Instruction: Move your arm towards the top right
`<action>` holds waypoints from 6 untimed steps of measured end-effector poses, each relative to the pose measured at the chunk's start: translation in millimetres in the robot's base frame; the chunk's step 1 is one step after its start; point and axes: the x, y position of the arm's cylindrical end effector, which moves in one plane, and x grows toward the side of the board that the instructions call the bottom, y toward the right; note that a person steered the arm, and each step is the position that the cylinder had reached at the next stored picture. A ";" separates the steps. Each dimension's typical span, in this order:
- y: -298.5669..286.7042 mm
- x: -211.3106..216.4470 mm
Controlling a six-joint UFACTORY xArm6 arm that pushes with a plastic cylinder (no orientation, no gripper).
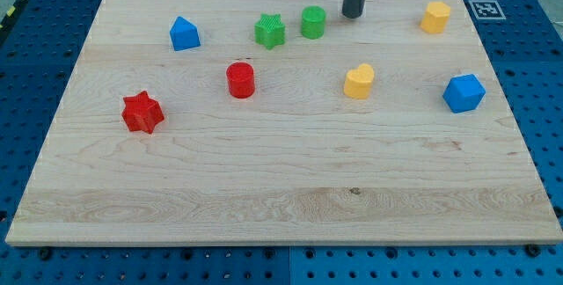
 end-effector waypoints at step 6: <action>59.7 82.8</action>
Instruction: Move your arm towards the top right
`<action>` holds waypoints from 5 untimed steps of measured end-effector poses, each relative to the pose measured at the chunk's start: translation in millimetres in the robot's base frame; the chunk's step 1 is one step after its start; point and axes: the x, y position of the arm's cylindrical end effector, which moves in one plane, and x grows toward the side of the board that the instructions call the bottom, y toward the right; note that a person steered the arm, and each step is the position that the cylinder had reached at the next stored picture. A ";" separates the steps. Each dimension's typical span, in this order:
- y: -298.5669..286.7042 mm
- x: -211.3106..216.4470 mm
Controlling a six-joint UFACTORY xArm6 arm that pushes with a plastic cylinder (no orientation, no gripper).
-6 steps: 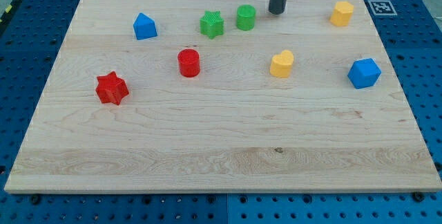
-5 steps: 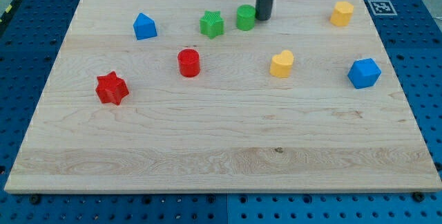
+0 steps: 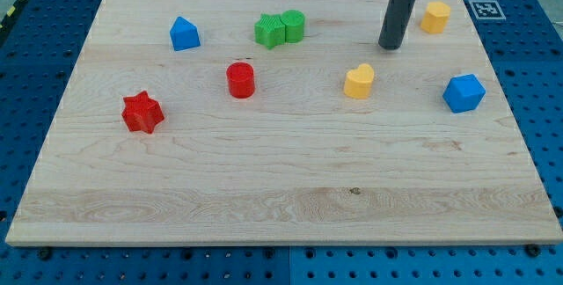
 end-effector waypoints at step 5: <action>69.2 -136.6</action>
